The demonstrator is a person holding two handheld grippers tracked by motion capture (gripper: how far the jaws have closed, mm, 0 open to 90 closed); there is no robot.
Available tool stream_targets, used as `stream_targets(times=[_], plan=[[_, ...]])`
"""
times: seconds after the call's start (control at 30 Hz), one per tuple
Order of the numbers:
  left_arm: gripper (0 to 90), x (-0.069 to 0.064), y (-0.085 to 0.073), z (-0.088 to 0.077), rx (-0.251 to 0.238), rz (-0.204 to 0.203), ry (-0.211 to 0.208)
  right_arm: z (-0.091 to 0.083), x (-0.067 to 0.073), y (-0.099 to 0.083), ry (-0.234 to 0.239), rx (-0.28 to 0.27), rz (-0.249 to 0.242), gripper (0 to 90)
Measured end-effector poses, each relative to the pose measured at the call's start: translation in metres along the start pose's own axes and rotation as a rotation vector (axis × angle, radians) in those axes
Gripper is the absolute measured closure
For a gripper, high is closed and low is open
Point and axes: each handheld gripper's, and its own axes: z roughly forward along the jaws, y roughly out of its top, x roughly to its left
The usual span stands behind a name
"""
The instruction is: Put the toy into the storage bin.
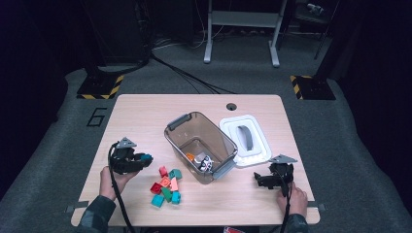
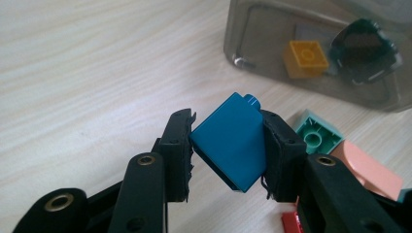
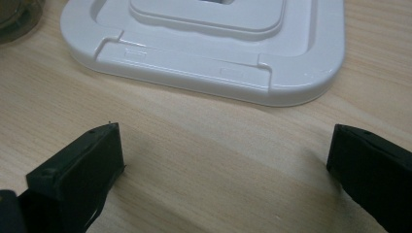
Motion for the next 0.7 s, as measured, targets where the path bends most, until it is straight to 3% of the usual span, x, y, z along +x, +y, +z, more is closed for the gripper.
stream_targets(times=[0.23, 0.7], plan=[[59.5, -0.001, 0.023, -0.012, -0.021, 0.026, 0.009, 0.000, 0.000, 0.000, 0.000, -0.002, -0.005, 0.0], [59.5, -0.011, 0.077, -0.028, -0.071, 0.116, 0.021, 0.000, 0.000, 0.000, -0.001, -0.002, -0.004, 0.0]])
